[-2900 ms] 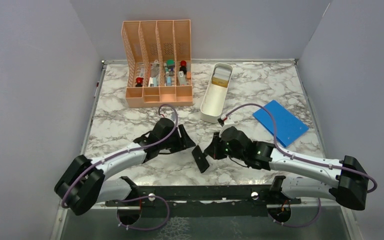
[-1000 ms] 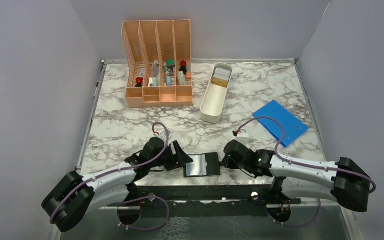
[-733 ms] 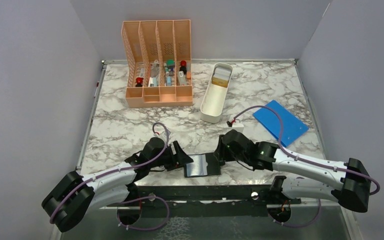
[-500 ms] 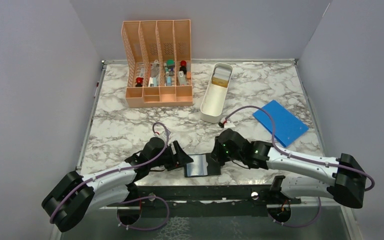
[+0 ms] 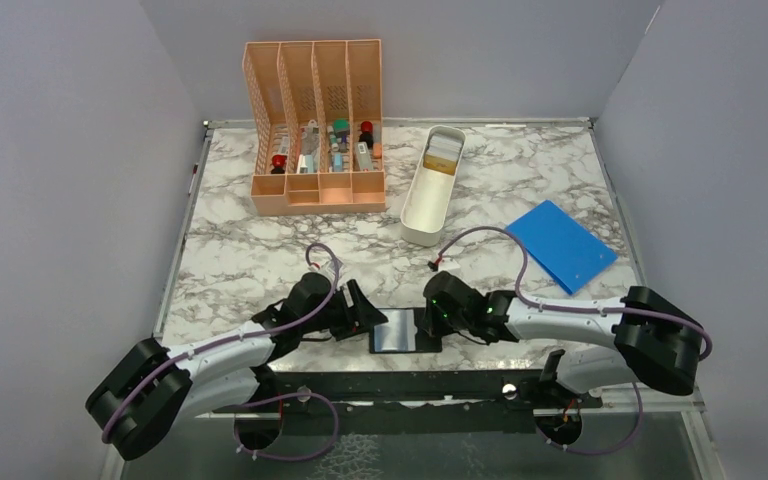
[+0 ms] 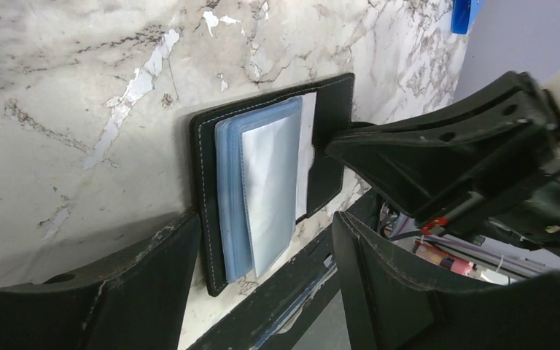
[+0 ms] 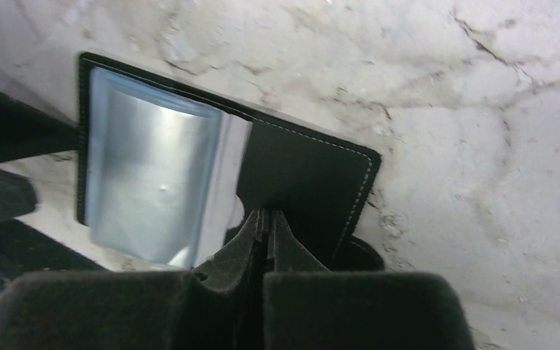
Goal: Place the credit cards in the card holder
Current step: Open the card holder at the center of the board.
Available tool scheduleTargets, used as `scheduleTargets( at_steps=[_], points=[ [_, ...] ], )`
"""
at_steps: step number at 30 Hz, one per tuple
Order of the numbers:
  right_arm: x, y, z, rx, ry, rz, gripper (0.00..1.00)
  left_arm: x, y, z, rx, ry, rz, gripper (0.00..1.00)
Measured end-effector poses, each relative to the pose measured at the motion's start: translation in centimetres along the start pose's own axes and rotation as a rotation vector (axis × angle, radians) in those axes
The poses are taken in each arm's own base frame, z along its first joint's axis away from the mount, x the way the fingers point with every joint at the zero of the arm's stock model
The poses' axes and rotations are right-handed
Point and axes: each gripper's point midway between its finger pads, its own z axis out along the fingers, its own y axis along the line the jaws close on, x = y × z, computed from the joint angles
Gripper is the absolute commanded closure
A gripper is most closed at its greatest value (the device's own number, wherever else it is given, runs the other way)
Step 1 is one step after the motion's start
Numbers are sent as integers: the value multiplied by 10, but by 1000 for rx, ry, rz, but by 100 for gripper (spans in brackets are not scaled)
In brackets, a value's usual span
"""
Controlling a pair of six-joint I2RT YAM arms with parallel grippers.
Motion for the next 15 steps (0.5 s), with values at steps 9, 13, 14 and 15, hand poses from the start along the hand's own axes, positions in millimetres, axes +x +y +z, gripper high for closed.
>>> scheduleTargets(
  at_steps=[9, 13, 14, 15],
  points=[
    [8, -14, 6, 5, -50, 68, 99, -3, 4, 4, -29, -4, 4, 25],
    [10, -16, 6, -22, -91, 127, 99, -3, 2, 5, -29, -4, 11, 24],
    [10, -16, 6, -27, -98, 141, 99, -3, 2, 5, -28, -5, 13, 24],
    [10, -17, 7, -29, -102, 150, 99, -3, 2, 5, -29, -5, 14, 24]
  ],
)
